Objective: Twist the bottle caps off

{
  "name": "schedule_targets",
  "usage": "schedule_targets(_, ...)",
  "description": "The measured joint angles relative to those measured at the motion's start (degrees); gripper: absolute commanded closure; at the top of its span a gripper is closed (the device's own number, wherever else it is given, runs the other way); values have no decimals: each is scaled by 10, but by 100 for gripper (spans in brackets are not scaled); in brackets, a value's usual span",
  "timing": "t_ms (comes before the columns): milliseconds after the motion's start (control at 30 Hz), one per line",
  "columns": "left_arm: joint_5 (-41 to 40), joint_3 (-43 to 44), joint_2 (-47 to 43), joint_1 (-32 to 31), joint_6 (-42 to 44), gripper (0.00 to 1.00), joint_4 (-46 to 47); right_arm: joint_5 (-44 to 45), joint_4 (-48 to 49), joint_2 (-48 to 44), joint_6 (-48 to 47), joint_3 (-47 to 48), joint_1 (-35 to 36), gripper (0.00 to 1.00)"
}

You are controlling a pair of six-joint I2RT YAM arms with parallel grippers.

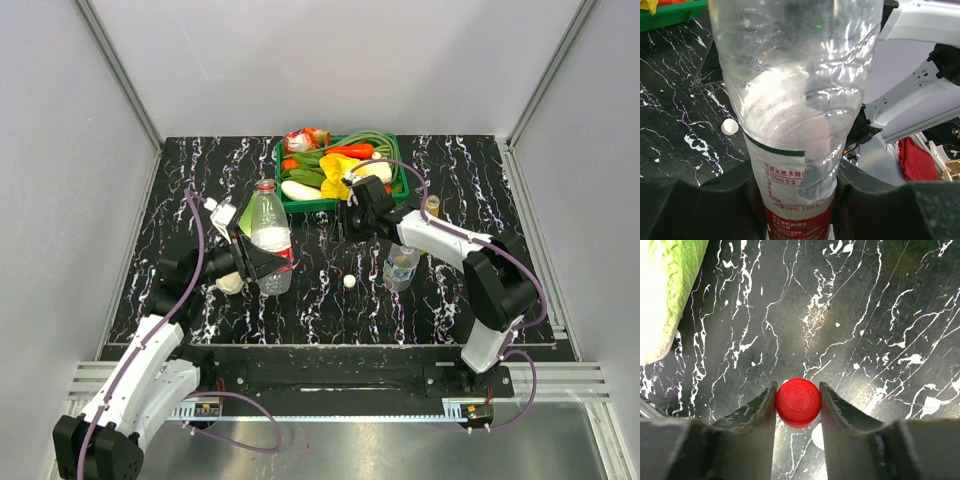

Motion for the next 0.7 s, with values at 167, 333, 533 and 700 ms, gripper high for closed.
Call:
schedule_targets(167, 0, 0, -3, 0, 5, 87, -8, 5, 1, 0, 5, 3, 0, 17)
schedule_targets(333, 1, 0, -13, 0, 13, 87, -13, 15, 0, -7, 5, 3, 0, 9)
schedule_targets(533, 2, 0, -12, 0, 13, 87, -13, 20, -2, -54, 10, 3, 0, 0)
schedule_targets(700, 5, 0, -12, 0, 13, 86, -13, 20, -2, -104, 20, 3, 0, 0)
